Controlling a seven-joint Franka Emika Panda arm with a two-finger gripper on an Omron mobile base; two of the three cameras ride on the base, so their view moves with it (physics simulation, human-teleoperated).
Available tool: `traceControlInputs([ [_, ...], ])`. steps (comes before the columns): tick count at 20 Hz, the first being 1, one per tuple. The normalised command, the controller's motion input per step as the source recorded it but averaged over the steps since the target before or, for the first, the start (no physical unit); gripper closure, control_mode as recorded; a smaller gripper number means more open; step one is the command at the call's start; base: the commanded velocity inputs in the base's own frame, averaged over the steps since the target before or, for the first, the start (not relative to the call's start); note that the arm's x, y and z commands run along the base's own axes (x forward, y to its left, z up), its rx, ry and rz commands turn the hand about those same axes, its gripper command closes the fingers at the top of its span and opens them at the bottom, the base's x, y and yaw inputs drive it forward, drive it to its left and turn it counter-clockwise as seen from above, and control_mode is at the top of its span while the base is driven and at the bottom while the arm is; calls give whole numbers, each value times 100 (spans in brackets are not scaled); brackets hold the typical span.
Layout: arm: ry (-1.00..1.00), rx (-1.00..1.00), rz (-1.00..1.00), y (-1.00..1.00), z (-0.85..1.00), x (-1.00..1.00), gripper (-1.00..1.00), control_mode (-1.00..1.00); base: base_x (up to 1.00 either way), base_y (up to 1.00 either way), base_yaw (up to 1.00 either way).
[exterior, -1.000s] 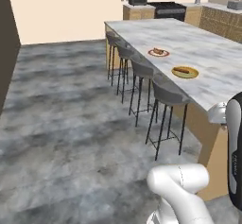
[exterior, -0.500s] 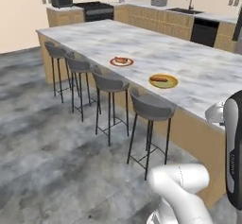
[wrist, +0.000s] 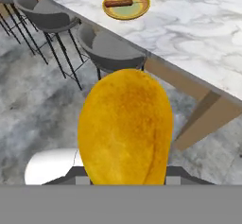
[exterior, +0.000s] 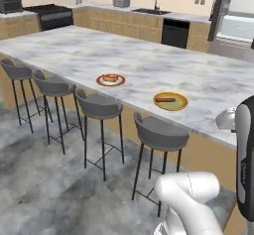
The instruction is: Pick up the mango and orange from the fridge and place one fruit on each plate on the dining counter.
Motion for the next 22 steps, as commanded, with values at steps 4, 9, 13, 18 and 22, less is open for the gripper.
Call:
traceControlInputs([
  [4, 0, 0, 0, 0, 0, 0, 100, 100, 100, 50, -37],
  [9, 0, 0, 0, 0, 0, 0, 100, 100, 98, 62, -46],
  [13, 0, 0, 0, 0, 0, 0, 100, 100, 82, 18, -39],
  [18, 0, 0, 0, 0, 0, 0, 100, 100, 86, 0, -39],
  [22, 0, 0, 0, 0, 0, 0, 100, 100, 4, -7, -13],
])
